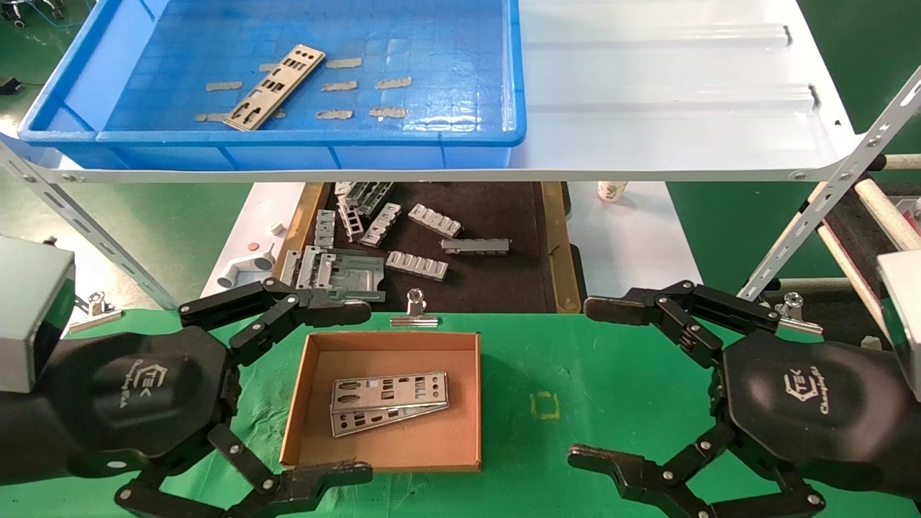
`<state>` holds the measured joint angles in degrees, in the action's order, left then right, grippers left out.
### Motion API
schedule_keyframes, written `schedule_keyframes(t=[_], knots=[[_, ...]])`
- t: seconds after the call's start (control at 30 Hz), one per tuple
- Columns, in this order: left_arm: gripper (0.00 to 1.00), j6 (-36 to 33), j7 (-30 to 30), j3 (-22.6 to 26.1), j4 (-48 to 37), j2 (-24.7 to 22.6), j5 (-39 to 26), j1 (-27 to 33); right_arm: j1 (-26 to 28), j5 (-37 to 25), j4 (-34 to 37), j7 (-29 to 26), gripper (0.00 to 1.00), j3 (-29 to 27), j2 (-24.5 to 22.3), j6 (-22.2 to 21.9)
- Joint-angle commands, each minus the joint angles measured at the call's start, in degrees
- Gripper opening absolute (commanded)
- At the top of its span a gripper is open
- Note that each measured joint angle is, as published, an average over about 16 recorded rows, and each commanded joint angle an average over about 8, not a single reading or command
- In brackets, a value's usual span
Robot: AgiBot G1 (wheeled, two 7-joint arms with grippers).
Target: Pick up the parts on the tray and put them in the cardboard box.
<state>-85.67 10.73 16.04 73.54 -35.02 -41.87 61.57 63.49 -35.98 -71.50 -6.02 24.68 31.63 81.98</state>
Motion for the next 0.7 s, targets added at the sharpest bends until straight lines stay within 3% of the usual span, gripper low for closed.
schedule_keyframes(t=[0.03, 0.7], knots=[[1.00, 0.0, 0.0, 0.0, 0.0, 0.0, 0.0, 0.0, 0.0, 0.0, 0.0, 0.0, 1.00, 0.0, 0.0, 0.0], [1.00, 0.0, 0.0, 0.0, 0.0, 0.0, 0.0, 0.0, 0.0, 0.0, 0.0, 0.0, 1.00, 0.0, 0.0, 0.0]])
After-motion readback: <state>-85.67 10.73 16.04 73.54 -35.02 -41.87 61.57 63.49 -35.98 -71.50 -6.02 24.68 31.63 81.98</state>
